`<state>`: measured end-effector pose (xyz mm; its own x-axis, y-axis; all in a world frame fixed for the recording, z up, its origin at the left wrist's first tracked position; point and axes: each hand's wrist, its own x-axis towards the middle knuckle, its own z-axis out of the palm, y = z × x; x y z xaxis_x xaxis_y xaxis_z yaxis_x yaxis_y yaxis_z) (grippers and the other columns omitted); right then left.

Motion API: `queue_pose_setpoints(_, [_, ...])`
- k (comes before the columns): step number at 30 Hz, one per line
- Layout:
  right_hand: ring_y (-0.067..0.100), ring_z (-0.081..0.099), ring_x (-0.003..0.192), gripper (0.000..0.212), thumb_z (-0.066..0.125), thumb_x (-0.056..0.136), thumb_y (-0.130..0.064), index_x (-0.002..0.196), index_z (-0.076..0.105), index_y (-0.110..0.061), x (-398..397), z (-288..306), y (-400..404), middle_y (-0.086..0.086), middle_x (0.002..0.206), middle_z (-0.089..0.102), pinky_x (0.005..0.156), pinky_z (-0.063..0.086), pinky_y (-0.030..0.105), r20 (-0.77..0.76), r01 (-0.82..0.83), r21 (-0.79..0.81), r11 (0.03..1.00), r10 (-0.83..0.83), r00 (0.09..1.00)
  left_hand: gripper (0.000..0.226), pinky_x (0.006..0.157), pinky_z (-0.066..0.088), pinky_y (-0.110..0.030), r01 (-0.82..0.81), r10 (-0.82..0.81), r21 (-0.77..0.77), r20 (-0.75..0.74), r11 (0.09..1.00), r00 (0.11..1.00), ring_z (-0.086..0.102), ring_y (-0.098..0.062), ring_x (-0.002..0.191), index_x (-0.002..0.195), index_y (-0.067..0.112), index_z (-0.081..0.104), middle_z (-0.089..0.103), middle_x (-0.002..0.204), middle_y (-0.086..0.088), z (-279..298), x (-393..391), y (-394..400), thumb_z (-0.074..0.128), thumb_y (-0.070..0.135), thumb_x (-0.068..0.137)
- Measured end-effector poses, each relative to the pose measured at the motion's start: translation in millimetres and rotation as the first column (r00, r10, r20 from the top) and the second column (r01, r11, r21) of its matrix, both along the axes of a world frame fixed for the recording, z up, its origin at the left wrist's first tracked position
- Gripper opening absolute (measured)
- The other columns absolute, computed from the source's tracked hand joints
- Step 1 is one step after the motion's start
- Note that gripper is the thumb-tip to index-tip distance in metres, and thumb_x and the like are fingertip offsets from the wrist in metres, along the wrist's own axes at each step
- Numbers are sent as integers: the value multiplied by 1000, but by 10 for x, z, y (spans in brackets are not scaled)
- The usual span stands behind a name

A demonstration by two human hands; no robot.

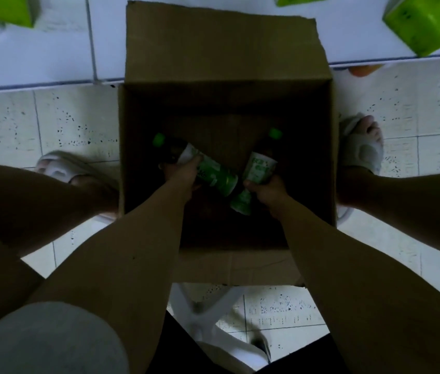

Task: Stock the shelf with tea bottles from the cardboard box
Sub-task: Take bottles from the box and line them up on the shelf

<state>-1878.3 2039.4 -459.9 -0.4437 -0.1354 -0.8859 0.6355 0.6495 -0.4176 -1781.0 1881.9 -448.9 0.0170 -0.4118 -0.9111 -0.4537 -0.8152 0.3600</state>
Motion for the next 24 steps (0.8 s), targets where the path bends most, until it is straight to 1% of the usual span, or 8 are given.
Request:
queue_pose_setpoints(3, [33,50,129,62,72,84,-9,139,44,-6,40,24,36,15,140,52,105,44,47,-90,-66,-6,998,65,994,101,108,40,-42,170,-168,-220,28,961,985,41,-29,134,153,20,9,37,150,-9,44,114,107,77,21,79])
queue_pose_setpoints(6, [32,48,131,68,75,82,-17,140,39,-12,93,99,90,11,142,50,107,42,50,-206,-176,-1,984,172,963,97,107,39,-41,230,-254,-321,-33,919,967,42,-27,134,151,19,17,42,146,-8,171,235,200,79,14,76])
queue_pose_setpoints(8, [32,49,129,66,75,81,-19,137,40,-13,129,197,136,11,139,52,104,44,46,-279,-229,9,973,222,934,93,105,41,-43,274,-311,-373,-40,886,950,45,-28,132,147,19,24,45,143,-7,297,312,240,81,15,73])
queue_pose_setpoints(14, [29,57,119,52,72,84,-21,127,44,-13,334,695,258,9,127,60,85,47,35,-433,-256,-79,963,198,880,81,101,47,-48,341,-437,-543,-54,768,898,53,-27,123,135,20,37,56,131,-5,759,482,349,84,19,69])
queue_pose_setpoints(16, [26,57,117,51,72,85,-23,128,45,-16,338,936,214,7,126,61,86,46,34,-482,-274,-97,957,196,854,78,101,47,-48,376,-499,-593,-50,712,865,54,-24,121,132,22,40,58,129,-3,1036,481,295,85,21,69])
queue_pose_setpoints(18, [26,58,117,49,73,83,-24,124,47,-19,293,1215,156,4,125,62,93,49,39,-531,-311,-119,943,204,822,78,101,47,-46,416,-568,-648,-31,638,822,55,-22,120,132,23,40,59,130,-1,1355,485,200,85,26,68])
queue_pose_setpoints(21, [26,62,113,41,74,81,-28,112,47,-20,199,1680,122,3,121,64,95,51,49,-633,-390,-152,908,213,744,91,95,52,-46,435,-626,-747,33,503,779,61,-21,112,131,27,41,63,124,1,1880,501,55,86,48,56])
queue_pose_setpoints(24, [25,64,107,42,74,79,-33,111,47,-27,71,2223,123,2,119,67,91,53,48,-773,-445,-109,889,205,601,76,86,56,-39,377,-659,-826,8,420,752,64,-19,102,120,29,45,66,111,1,2463,500,-101,90,33,58])
